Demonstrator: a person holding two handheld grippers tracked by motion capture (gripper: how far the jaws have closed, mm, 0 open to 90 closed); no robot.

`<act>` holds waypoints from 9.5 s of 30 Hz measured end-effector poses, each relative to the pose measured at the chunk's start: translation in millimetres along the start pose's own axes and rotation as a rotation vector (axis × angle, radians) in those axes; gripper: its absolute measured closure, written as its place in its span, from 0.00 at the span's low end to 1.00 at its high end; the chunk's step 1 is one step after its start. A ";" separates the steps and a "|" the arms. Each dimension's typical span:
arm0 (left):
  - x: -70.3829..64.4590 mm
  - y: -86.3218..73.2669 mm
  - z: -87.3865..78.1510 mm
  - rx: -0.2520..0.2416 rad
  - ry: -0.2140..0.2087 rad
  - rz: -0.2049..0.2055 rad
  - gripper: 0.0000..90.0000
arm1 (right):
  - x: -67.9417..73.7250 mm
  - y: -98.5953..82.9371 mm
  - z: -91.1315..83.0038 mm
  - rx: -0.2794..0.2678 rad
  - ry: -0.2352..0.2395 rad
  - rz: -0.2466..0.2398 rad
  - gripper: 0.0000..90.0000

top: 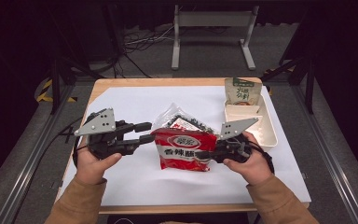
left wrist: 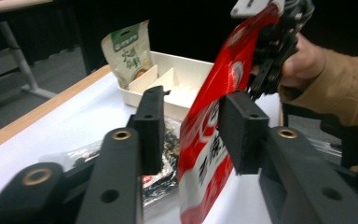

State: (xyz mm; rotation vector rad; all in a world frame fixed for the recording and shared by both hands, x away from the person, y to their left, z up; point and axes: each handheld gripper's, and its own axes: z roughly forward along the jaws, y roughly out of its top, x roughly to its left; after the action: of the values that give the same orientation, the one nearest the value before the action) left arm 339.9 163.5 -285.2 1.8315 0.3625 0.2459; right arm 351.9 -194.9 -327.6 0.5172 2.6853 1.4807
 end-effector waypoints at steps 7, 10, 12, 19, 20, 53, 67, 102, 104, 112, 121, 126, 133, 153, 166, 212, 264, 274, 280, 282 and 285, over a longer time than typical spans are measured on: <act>5.6 -5.9 -3.0 -0.010 0.029 -0.008 0.59 | -6.9 6.3 -19.5 0.000 -0.061 0.000 0.96; 10.2 -9.8 -3.1 -0.007 0.048 -0.012 0.54 | -11.0 9.5 -27.3 0.003 -0.086 0.007 0.96; 12.3 -12.0 -2.5 -0.003 0.052 -0.020 0.51 | -12.3 10.8 -30.0 0.004 -0.098 0.007 0.96; 21.1 -22.2 -0.4 0.032 0.094 -0.049 0.48 | -20.8 16.3 -44.4 0.002 -0.141 0.022 0.96; 22.1 -23.6 -0.2 0.033 0.097 -0.053 0.48 | -22.1 17.1 -46.5 -0.001 -0.146 0.024 0.96; 42.0 -63.9 13.2 0.106 0.160 -0.106 0.42 | -69.6 21.1 -104.1 -0.041 -0.328 0.040 0.96; 44.3 -72.8 19.3 0.125 0.188 -0.124 0.31 | -92.2 16.3 -123.2 -0.045 -0.375 0.057 0.96; 39.3 -87.2 11.4 0.144 0.216 -0.182 0.21 | -160.4 -19.6 -143.8 -0.026 -0.442 0.104 0.96; 39.1 -87.6 11.1 0.144 0.217 -0.186 0.21 | -164.6 -21.8 -142.6 -0.014 -0.448 0.108 0.96; 39.4 -89.6 10.4 0.148 0.224 -0.186 0.22 | -177.7 -28.9 -132.3 0.016 -0.489 0.101 0.96; 39.7 -89.8 11.7 0.156 0.221 -0.190 0.22 | -184.9 -36.4 -124.3 0.007 -0.537 0.088 0.96; 40.1 -90.2 13.9 0.160 0.233 -0.181 0.18 | -184.8 -37.1 -120.7 0.006 -0.550 0.074 0.96; 42.3 -90.8 17.3 0.160 0.225 -0.197 0.16 | -185.5 -35.8 -111.9 0.013 -0.559 0.067 0.96; 47.7 -94.3 33.0 0.165 0.182 -0.180 0.05 | -186.9 -49.1 -102.6 -0.004 -0.604 0.070 0.95; 46.7 -95.8 32.4 0.174 0.189 -0.171 0.07 | -192.1 -57.3 -101.7 -0.002 -0.645 0.082 0.96; 61.5 -100.0 48.2 0.265 0.237 -0.206 0.08 | -149.4 -81.4 -120.9 -0.068 -0.706 0.243 0.42; 96.9 -119.3 65.8 0.262 0.347 -0.435 0.26 | -21.2 -52.9 -81.1 -0.191 -0.465 0.047 0.55; 111.9 -131.4 77.5 0.267 0.344 -0.516 0.31 | -13.1 -56.7 -75.7 -0.178 -0.456 0.047 0.56; 115.6 -135.8 84.1 0.277 0.319 -0.545 0.32 | -10.6 -58.9 -73.2 -0.162 -0.461 0.045 0.56; 116.4 -137.0 86.2 0.283 0.311 -0.547 0.32 | -10.2 -59.5 -72.6 -0.155 -0.464 0.045 0.56; 117.0 -138.5 88.6 0.291 0.299 -0.557 0.31 | -9.9 -59.9 -71.5 -0.150 -0.467 0.040 0.56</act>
State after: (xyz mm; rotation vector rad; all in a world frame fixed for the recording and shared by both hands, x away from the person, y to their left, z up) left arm 462.8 163.3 -445.2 1.8942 1.1437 0.0783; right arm 331.7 -285.7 -339.3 0.7957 2.2009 1.3508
